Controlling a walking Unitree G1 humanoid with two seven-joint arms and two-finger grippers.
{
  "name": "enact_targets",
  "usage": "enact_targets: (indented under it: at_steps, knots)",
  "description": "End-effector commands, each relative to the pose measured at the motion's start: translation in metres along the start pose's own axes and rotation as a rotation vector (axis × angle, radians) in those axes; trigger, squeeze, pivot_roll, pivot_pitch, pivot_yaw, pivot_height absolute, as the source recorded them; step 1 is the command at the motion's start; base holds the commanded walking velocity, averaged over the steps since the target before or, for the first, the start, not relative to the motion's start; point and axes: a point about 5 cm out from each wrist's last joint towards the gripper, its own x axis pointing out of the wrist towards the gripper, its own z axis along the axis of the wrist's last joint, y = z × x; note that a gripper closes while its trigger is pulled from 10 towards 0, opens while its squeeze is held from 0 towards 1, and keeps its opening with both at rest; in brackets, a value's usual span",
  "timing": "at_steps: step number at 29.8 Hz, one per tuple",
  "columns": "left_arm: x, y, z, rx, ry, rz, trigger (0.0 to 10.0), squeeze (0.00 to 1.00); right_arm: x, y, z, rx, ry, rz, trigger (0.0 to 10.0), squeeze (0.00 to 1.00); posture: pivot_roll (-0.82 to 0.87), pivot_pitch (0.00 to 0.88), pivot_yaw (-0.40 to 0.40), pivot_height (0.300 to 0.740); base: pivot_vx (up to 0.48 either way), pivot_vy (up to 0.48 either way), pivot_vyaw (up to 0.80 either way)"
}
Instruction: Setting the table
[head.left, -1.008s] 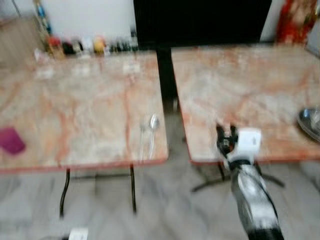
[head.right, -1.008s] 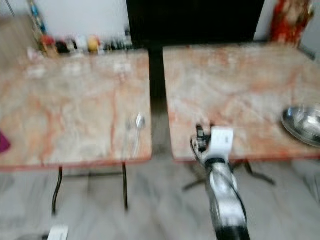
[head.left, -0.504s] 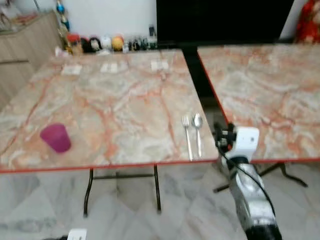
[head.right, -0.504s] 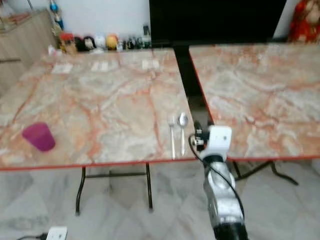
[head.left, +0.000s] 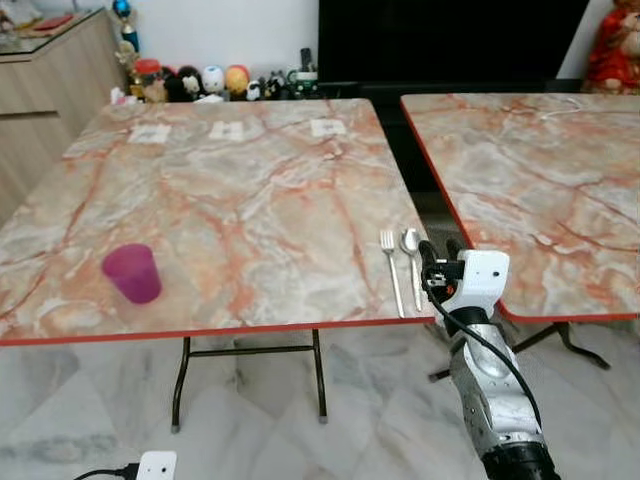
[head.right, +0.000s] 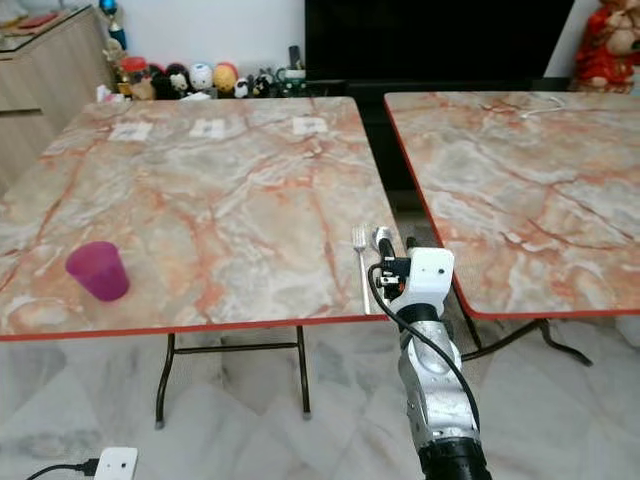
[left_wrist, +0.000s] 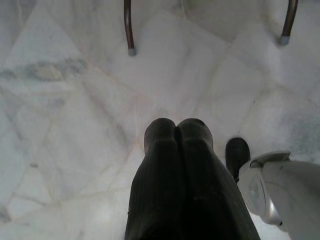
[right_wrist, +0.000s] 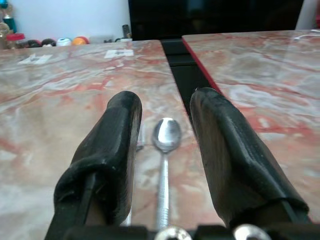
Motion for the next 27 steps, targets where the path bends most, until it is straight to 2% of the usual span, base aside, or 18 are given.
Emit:
enact_targets:
  at_steps: [1, 4, 8, 16, 21, 27]
  knots:
    - [0.000, -0.001, 0.001, 0.002, -0.001, -0.003, 10.0, 0.00, -0.001, -0.001, -0.001, -0.003, -0.001, 0.001, 10.0, 0.00, 0.00, 0.002, 0.003, 0.740, 0.262, 0.000, 0.00]
    - [0.001, -0.001, 0.002, 0.003, -0.006, -0.003, 10.0, 0.00, -0.001, 0.001, 0.001, -0.016, -0.015, 0.022, 10.0, 0.00, 0.00, 0.001, 0.005, 0.740, 0.294, 0.000, 0.00]
    - [0.001, -0.002, 0.003, 0.004, -0.009, -0.005, 10.0, 0.00, -0.002, 0.003, 0.001, -0.020, -0.018, 0.034, 10.0, 0.00, 0.00, 0.001, 0.005, 0.740, 0.339, 0.000, 0.72]
    - [0.001, -0.002, 0.005, 0.009, -0.018, -0.001, 10.0, 0.00, -0.003, 0.002, 0.000, -0.008, -0.009, 0.024, 10.0, 0.00, 0.00, 0.003, 0.004, 0.740, 0.357, 0.000, 0.00]
    - [0.001, -0.003, 0.005, 0.016, -0.019, -0.003, 10.0, 0.00, -0.006, -0.001, -0.007, -0.009, 0.043, -0.024, 10.0, 0.00, 0.00, 0.004, 0.001, 0.740, 0.000, 0.000, 0.00]
    - [0.001, -0.003, 0.005, 0.017, -0.019, -0.004, 10.0, 0.00, -0.014, -0.001, -0.010, 0.053, 0.076, -0.024, 10.0, 0.00, 0.00, 0.005, -0.001, 0.740, 0.000, 0.000, 0.00]
